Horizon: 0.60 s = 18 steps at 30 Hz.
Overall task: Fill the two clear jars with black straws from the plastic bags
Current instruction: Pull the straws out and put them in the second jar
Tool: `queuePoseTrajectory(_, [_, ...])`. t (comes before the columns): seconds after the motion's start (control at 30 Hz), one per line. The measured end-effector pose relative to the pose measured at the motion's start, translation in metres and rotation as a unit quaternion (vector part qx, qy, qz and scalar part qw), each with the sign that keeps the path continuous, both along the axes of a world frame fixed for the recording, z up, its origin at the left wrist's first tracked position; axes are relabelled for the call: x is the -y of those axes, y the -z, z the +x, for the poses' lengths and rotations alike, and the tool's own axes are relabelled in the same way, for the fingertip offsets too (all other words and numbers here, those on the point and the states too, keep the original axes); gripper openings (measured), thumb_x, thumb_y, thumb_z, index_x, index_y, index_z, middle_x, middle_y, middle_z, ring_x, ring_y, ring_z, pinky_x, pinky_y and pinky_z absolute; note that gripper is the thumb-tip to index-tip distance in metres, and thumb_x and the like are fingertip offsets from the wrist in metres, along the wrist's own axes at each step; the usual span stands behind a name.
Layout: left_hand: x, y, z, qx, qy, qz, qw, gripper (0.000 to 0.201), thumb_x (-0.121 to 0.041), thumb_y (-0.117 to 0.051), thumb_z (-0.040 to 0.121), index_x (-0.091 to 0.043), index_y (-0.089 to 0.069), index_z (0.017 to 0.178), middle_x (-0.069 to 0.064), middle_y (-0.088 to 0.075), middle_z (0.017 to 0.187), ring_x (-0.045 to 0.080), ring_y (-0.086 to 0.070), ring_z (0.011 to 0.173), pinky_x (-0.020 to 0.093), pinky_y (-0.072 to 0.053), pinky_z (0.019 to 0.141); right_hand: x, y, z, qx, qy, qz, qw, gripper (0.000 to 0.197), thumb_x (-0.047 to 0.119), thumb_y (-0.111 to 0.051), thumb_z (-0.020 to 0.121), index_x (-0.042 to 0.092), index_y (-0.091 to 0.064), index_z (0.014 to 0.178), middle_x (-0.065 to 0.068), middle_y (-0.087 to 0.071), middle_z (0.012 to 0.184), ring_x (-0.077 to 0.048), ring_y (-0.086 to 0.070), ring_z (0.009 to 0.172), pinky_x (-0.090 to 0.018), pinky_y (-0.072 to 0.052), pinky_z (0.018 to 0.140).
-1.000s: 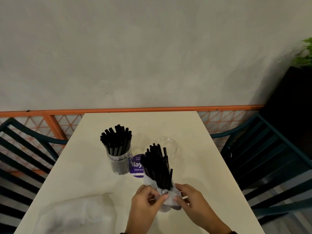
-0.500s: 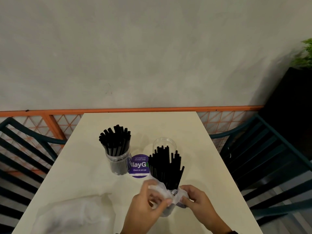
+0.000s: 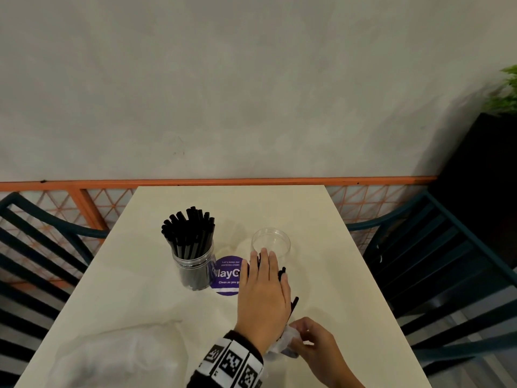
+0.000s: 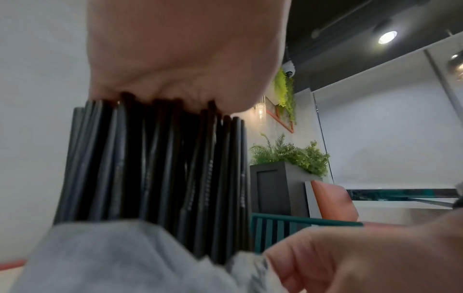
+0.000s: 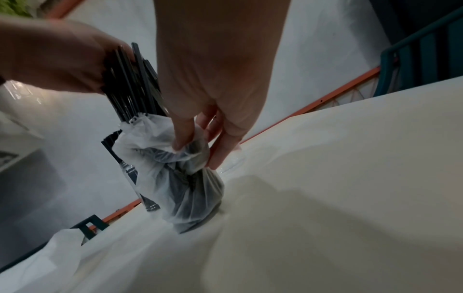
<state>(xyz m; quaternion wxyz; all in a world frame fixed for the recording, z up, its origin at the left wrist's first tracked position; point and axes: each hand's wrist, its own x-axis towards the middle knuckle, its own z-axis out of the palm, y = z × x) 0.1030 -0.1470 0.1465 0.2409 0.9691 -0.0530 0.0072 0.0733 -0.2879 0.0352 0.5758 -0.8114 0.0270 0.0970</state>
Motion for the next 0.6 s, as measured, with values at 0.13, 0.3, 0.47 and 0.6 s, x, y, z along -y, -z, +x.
queuePoseTrajectory(0.13, [-0.002, -0.007, -0.004, 0.073, 0.037, 0.03, 0.996, 0.053, -0.035, -0.028, 0.089, -0.019, -0.035, 0.139, 0.008, -0.062, 0.127, 0.032, -0.056, 0.118, 0.05, -0.046, 0.095, 0.0, 0.003, 0.001, 0.014, -0.011, -0.015, 1.0, 0.018, -0.001, -0.067, 0.077, 0.016, -0.062, 0.075, 0.0, -0.066, 0.073, -0.005, -0.058, 0.065, -0.021, -0.05, 0.058])
queuePoseTrajectory(0.3, [0.002, 0.001, -0.004, 0.04, 0.022, 0.118, 0.992, 0.059, -0.055, -0.018, 0.093, -0.023, -0.059, 0.121, 0.013, -0.06, 0.128, 0.035, -0.054, 0.121, 0.054, -0.043, 0.1, -0.002, 0.005, 0.003, 0.026, -0.034, -0.039, 0.998, 0.029, 0.003, -0.067, 0.078, 0.026, -0.055, 0.065, 0.015, -0.066, 0.066, -0.005, -0.058, 0.063, -0.02, -0.049, 0.059])
queuePoseTrajectory(0.47, [0.013, 0.003, -0.009, 0.034, 0.038, 0.118, 0.992, 0.099, -0.083, -0.022, 0.072, -0.011, -0.04, 0.137, 0.015, -0.048, 0.14, 0.036, -0.046, 0.128, 0.047, -0.02, 0.102, 0.0, 0.005, 0.002, 0.005, -0.033, -0.036, 0.999, 0.014, 0.003, -0.063, 0.081, 0.017, -0.062, 0.082, -0.004, -0.07, 0.079, -0.015, -0.067, 0.075, -0.021, -0.053, 0.059])
queuePoseTrajectory(0.6, [0.001, 0.008, 0.003, 0.063, -0.014, 0.142, 0.988, 0.078, -0.063, -0.038, 0.076, -0.011, -0.042, 0.135, 0.018, -0.048, 0.139, 0.041, -0.047, 0.125, 0.051, -0.024, 0.105, -0.002, 0.005, 0.001, 0.006, -0.04, -0.052, 0.998, 0.023, 0.003, -0.063, 0.081, 0.018, -0.053, 0.067, -0.005, -0.061, 0.077, -0.012, -0.062, 0.074, -0.02, -0.051, 0.058])
